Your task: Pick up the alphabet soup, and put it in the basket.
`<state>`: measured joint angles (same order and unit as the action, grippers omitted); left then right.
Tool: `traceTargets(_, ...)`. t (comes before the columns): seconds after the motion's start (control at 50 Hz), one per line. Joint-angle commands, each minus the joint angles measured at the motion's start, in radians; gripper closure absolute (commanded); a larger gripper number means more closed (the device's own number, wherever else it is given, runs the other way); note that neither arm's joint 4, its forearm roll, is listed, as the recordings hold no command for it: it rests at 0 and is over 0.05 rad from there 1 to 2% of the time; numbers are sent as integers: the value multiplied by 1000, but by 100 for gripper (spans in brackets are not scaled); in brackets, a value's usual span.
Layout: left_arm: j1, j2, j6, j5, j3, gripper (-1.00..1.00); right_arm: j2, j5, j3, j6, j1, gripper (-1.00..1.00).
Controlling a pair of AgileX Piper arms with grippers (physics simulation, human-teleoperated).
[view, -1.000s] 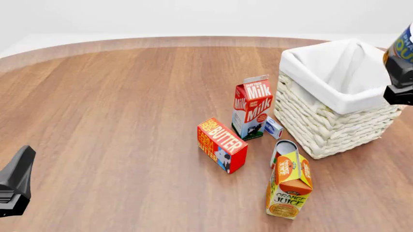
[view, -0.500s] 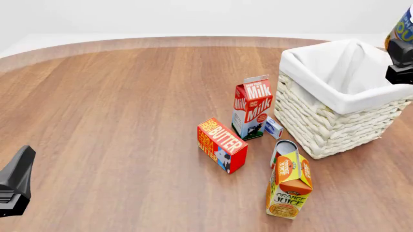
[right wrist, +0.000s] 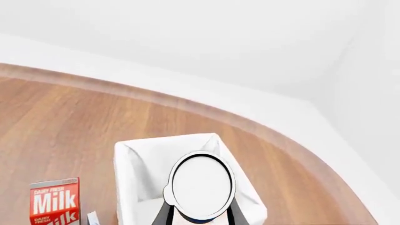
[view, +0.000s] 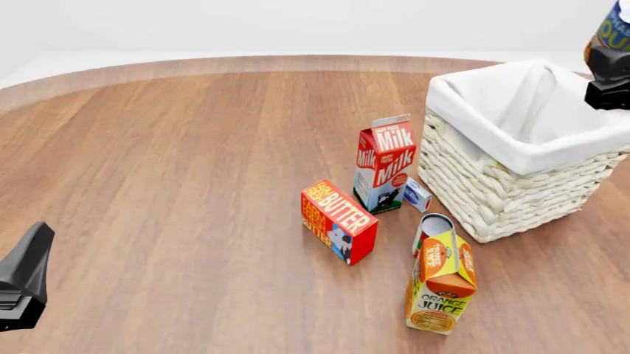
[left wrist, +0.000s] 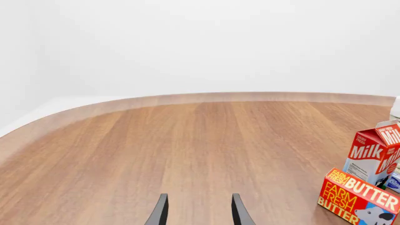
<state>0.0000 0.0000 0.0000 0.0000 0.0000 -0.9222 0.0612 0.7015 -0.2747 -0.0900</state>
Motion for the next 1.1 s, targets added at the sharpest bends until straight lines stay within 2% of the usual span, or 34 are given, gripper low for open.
traceTargets(0.02, 0, 0, 0, 0, 0, -100, -42, -7, 39, 15, 6, 100)
traceTargets(0.64, 0, 0, 0, 0, 0, -100, -156, -66, 114, 17, 10, 100)
traceTargets(0.98, 0, 0, 0, 0, 0, -100, -232, -99, 175, 11, 2, 100)
traceTargets(1.1, 0, 0, 0, 0, 0, -100, -262, -135, 232, 9, -2, 100)
